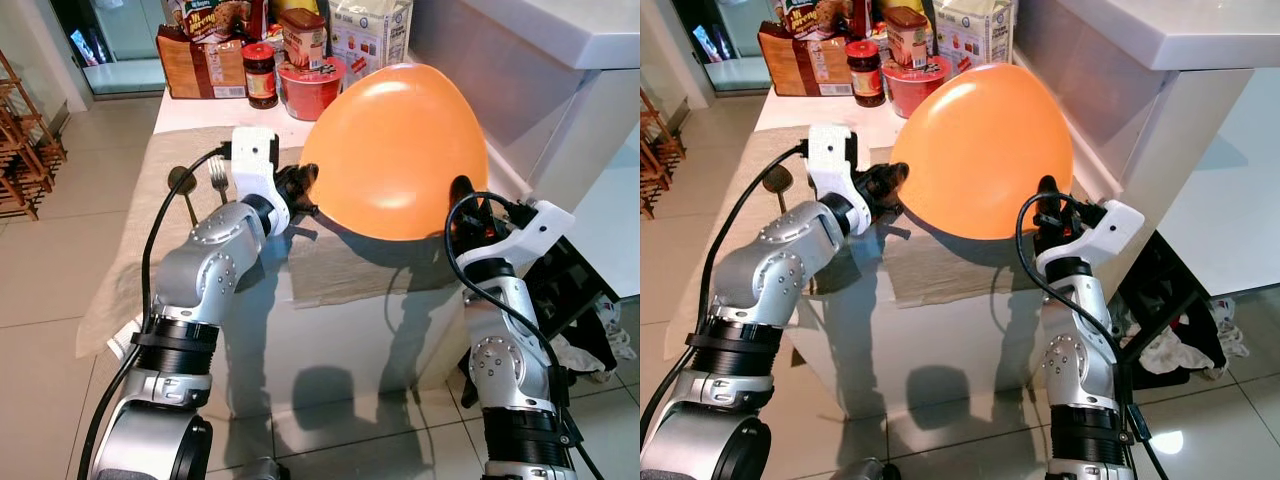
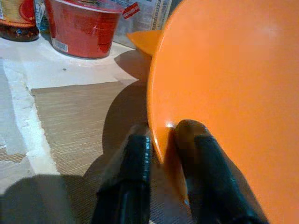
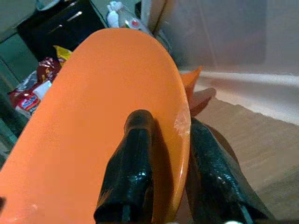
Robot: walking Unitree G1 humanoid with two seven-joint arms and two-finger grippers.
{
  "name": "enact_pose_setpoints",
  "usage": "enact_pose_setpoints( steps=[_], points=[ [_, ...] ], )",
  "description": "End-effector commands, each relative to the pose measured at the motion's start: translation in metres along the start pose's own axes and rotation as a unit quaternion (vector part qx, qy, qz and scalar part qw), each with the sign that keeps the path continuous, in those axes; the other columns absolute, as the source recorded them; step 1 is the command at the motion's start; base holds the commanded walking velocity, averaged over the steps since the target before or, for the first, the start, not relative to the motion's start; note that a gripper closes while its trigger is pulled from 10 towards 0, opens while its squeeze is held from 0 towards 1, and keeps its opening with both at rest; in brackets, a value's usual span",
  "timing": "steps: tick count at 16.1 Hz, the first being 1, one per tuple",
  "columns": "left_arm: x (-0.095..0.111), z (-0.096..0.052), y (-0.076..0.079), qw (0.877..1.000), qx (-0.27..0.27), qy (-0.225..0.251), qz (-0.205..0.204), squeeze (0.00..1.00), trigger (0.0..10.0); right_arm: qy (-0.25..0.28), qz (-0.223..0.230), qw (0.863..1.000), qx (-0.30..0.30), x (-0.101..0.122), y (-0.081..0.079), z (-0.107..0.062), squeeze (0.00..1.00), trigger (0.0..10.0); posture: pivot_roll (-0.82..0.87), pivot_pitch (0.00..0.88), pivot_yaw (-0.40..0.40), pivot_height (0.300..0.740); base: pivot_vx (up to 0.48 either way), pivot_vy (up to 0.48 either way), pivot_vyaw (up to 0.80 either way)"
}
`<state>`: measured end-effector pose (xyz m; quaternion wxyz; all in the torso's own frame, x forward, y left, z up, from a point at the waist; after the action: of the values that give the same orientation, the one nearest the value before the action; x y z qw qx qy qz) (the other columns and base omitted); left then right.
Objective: Setting the table
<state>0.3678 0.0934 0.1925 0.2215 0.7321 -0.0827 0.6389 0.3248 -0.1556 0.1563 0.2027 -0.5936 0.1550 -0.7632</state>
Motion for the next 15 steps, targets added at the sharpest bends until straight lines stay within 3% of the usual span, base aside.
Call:
enact_pose_setpoints(
  steps=[1, 3, 9, 14, 15],
  points=[
    [0.018, 0.001, 0.015, 0.998, -0.036, 0.045, 0.019, 1.00, 10.0, -0.022, -0.028, 0.999, 0.000, -0.006, -0.001, 0.001, 0.00, 0.0, 0.03, 0.000, 0.033, 0.740, 0.000, 0.000, 0.00],
    [0.018, 0.001, 0.016, 0.998, -0.037, 0.053, 0.026, 1.00, 10.0, -0.018, -0.036, 0.999, 0.003, -0.005, -0.002, 0.001, 0.00, 0.0, 0.03, 0.000, 0.033, 0.740, 0.000, 0.000, 0.00],
    [0.039, -0.006, 0.021, 0.987, -0.033, 0.113, 0.105, 1.00, 10.0, 0.019, -0.061, 0.998, 0.007, 0.011, -0.004, 0.000, 0.00, 0.0, 0.03, 0.000, 0.035, 0.740, 0.000, 0.000, 0.00],
    [0.040, -0.007, 0.022, 0.987, -0.035, 0.122, 0.102, 1.00, 10.0, 0.058, -0.078, 0.995, 0.014, 0.029, -0.008, 0.002, 0.00, 0.0, 0.03, 0.000, 0.036, 0.740, 0.000, 0.000, 0.00],
    [0.037, -0.007, 0.022, 0.987, -0.034, 0.118, 0.105, 0.00, 10.0, 0.073, -0.100, 0.992, 0.025, 0.036, -0.015, 0.004, 0.00, 0.0, 0.03, 0.000, 0.038, 0.740, 0.000, 0.000, 0.00]
  ],
)
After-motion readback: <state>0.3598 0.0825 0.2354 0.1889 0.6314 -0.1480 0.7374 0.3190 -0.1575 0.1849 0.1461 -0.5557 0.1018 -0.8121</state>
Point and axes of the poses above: a point about 5 cm out from each wrist's last joint towards the gripper, its own z axis pointing out of the wrist towards the gripper, its own x axis along the axis of the wrist's last joint, y = z × x, the point moved 2 cm from there along z, pointing out of the wrist towards the gripper
